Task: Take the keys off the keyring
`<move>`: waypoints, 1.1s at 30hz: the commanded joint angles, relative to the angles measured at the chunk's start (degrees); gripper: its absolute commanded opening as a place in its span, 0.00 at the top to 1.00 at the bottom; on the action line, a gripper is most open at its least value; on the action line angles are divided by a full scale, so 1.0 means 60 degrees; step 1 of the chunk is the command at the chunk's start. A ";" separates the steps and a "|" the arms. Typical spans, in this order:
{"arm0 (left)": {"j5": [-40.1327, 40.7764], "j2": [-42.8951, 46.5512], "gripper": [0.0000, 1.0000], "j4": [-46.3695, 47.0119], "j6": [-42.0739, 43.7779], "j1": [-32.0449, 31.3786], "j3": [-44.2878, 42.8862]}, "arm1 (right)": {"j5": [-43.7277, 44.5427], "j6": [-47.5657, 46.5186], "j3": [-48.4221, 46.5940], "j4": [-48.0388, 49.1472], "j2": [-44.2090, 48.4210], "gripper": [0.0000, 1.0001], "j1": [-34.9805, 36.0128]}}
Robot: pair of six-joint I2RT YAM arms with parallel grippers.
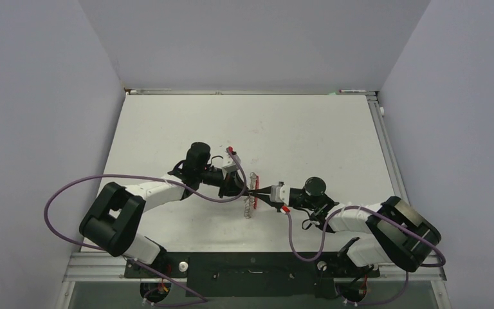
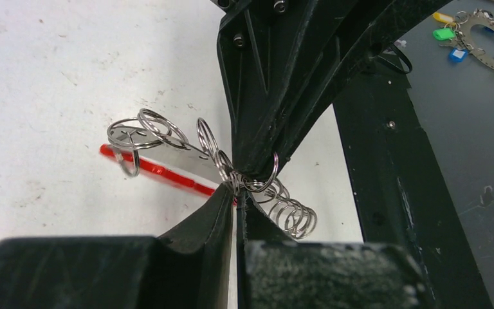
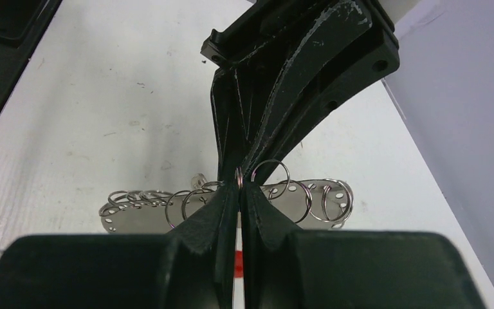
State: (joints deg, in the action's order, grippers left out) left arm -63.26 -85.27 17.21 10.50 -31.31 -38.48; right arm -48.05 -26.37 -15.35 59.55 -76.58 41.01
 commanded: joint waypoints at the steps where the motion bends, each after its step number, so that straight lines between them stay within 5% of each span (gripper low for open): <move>1: -0.0486 0.0019 0.98 0.1665 0.0048 -0.0033 -0.0046 | -0.0906 0.0454 -0.0031 0.2198 -0.0299 0.95 -0.0074; 8: -0.0191 0.0695 0.72 0.0756 0.0990 0.0783 0.0282 | -0.0805 0.0602 0.0276 0.2143 -0.0070 0.95 -0.0191; 12: 0.0084 0.1585 0.72 0.0055 0.2285 0.0855 0.0751 | -0.0767 0.0563 0.0396 0.1925 0.0141 0.95 -0.0207; 21: 0.0710 0.3098 0.83 0.1325 0.3205 -0.0014 0.2178 | -0.0722 0.0528 0.0419 0.1920 0.0121 0.95 -0.0186; 33: 0.1436 0.2622 0.85 0.2853 0.2483 -0.0480 0.2290 | -0.0810 0.0381 0.0508 0.1915 0.0201 0.95 -0.0106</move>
State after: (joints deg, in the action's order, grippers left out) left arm -55.64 -68.77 28.60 26.39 -33.36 -24.34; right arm -50.04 -23.53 -12.58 66.46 -77.23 39.94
